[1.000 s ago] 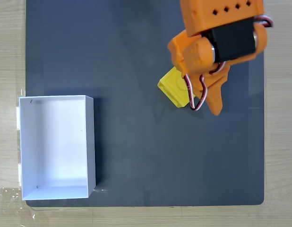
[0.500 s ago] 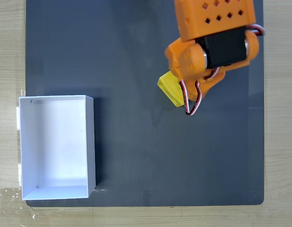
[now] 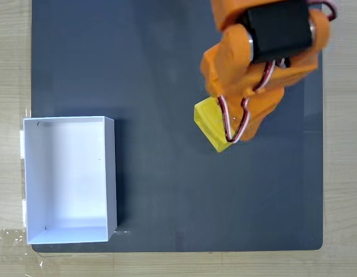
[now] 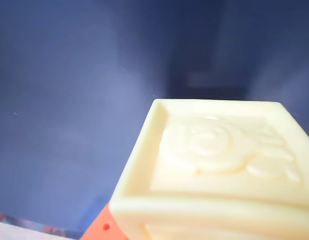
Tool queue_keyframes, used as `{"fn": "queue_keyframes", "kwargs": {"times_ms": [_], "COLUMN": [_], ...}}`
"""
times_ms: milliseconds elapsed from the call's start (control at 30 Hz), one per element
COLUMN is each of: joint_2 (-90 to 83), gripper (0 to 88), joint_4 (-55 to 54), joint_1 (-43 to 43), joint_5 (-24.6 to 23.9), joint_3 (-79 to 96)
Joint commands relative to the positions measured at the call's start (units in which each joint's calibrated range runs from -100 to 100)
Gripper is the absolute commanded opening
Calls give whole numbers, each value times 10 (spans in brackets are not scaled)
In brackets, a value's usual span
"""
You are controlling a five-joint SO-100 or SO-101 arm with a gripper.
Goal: Grasp a yellow block and put it in the box
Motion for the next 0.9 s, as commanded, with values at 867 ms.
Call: {"fn": "queue_keyframes", "kwargs": {"times_ms": [867], "joint_2": [44], "gripper": [243], "joint_4": [-358], "joint_1": [312], "joint_5": [-69], "joint_3": [-158]}}
